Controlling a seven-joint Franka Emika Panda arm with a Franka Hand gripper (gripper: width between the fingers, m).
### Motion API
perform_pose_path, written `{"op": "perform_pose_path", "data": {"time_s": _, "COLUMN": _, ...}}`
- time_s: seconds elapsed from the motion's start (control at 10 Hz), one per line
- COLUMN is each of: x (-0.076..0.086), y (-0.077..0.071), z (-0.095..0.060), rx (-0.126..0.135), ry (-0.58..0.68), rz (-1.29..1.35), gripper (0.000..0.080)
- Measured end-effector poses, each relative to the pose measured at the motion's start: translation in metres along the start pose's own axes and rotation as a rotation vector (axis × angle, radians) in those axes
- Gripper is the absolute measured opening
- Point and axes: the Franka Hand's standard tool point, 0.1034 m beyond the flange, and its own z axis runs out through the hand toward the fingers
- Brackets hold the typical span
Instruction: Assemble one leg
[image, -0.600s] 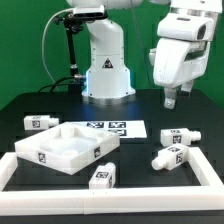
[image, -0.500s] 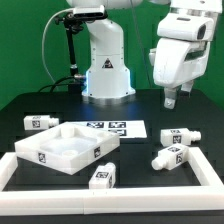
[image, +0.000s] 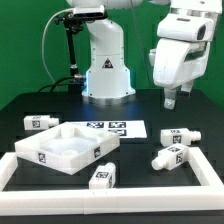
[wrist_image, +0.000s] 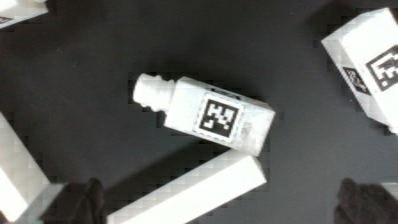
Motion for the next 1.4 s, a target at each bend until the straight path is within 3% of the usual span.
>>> {"op": "perform_pose_path", "data": {"time_s": 0.2, "x": -0.008, "y": 0.019, "z": 0.0, "rx": -0.018, "ry": 0.014, "rz": 0.119, "gripper": 0.0649}}
{"op": "perform_pose_path", "data": {"time_s": 0.3, "x": -0.012, "y": 0.023, "z": 0.003, "rx": -0.001, "ry": 0.008, "rz": 0.224, "gripper": 0.0649}}
{"op": "perform_pose_path", "data": {"time_s": 0.4, "x": -0.019, "y": 0.024, "z": 0.008, "rx": 0.069, "ry": -0.026, "rz": 0.394, "gripper": 0.0649}}
{"op": "perform_pose_path", "data": {"time_s": 0.5, "x": -0.021, "y": 0.027, "z": 0.009, "rx": 0.165, "ry": -0.066, "rz": 0.545, "gripper": 0.0649}}
{"op": "perform_pose_path", "data": {"time_s": 0.7, "x": -0.017, "y": 0.029, "z": 0.009, "rx": 0.161, "ry": -0.06, "rz": 0.556, "gripper": 0.0649}}
{"op": "perform_pose_path", "data": {"time_s": 0.9, "x": -0.017, "y": 0.031, "z": 0.012, "rx": 0.156, "ry": -0.069, "rz": 0.736, "gripper": 0.0649}}
{"op": "perform_pose_path", "data": {"time_s": 1.1, "x": -0.019, "y": 0.045, "z": 0.025, "rx": 0.143, "ry": -0.079, "rz": 0.963, "gripper": 0.0649}}
{"op": "perform_pose_path", "data": {"time_s": 1.4, "x": -0.01, "y": 0.046, "z": 0.044, "rx": 0.21, "ry": -0.104, "rz": 1.372, "gripper": 0.0649}}
